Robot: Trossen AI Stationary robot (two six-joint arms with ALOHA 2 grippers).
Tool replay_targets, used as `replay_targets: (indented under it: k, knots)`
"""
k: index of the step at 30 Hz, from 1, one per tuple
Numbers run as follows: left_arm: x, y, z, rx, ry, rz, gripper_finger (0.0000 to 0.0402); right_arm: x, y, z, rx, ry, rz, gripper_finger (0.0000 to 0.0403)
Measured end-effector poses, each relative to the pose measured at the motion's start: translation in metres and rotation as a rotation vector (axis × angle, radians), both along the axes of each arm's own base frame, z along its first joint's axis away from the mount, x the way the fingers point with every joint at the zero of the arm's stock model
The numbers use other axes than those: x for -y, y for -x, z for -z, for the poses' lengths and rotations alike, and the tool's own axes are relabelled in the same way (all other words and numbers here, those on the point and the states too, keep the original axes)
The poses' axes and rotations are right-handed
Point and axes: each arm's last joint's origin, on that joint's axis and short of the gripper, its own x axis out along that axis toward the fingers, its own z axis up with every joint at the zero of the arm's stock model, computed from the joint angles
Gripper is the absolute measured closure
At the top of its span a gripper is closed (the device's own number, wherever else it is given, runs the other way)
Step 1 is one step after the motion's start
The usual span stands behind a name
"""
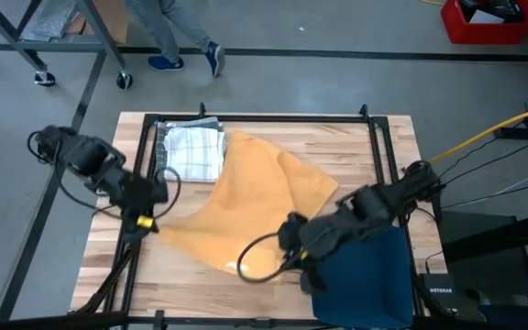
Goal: Fold towel
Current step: Fold the yellow towel
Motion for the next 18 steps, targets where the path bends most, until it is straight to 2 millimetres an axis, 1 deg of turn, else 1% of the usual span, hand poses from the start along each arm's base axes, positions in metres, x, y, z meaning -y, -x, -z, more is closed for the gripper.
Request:
replay_targets:
  k: [4,9,14,18]
  knots:
    - [0.026,0.005,0.005,-0.055,0.042,0.048,0.0401,-0.029,-0.013,0.013,0.012,-0.064,-0.039,0.0398]
    - [0.056,0.015,0.012,-0.170,0.068,0.109,0.0401,-0.063,-0.022,0.028,0.013,-0.151,-0.053,0.0398]
    - [0.079,0.027,0.018,-0.257,0.063,0.143,0.0401,-0.088,-0.028,0.041,0.008,-0.224,-0.046,0.0398]
    - [0.094,0.036,0.022,-0.334,0.066,0.169,0.0401,-0.103,-0.033,0.050,0.007,-0.272,-0.034,0.0398]
